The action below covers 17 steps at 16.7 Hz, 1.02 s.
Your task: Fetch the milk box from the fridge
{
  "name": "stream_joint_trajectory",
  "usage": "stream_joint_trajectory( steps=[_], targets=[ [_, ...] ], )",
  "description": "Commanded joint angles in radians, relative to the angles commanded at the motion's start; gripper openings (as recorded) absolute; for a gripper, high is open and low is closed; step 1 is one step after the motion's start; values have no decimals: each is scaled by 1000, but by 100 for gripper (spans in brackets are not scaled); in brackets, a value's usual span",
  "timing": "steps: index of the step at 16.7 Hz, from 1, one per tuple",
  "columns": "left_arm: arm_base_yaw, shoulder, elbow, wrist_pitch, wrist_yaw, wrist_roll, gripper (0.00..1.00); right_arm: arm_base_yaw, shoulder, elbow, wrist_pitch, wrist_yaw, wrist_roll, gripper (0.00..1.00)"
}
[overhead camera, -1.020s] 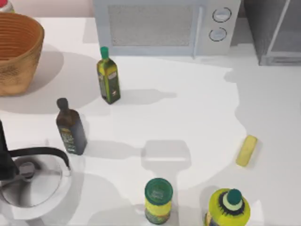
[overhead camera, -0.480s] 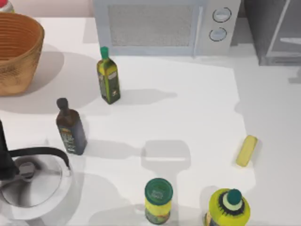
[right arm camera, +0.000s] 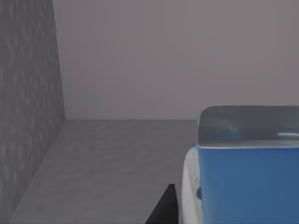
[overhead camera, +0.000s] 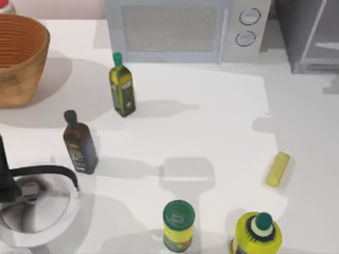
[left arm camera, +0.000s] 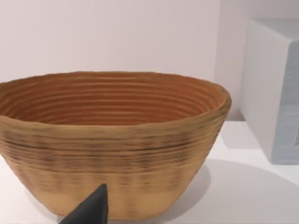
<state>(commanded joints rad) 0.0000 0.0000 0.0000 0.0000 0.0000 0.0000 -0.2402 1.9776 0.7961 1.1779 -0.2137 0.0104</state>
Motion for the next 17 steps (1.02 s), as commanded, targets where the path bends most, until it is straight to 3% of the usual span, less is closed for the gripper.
stream_joint_trajectory(
  steps=[6, 17],
  targets=[
    [0, 0, 0, 0, 0, 0, 100, 53, -437, -169, -254, 46, -10, 0],
    [0, 0, 0, 0, 0, 0, 100, 190, -1644, -653, -953, 169, -8, 0]
  ],
)
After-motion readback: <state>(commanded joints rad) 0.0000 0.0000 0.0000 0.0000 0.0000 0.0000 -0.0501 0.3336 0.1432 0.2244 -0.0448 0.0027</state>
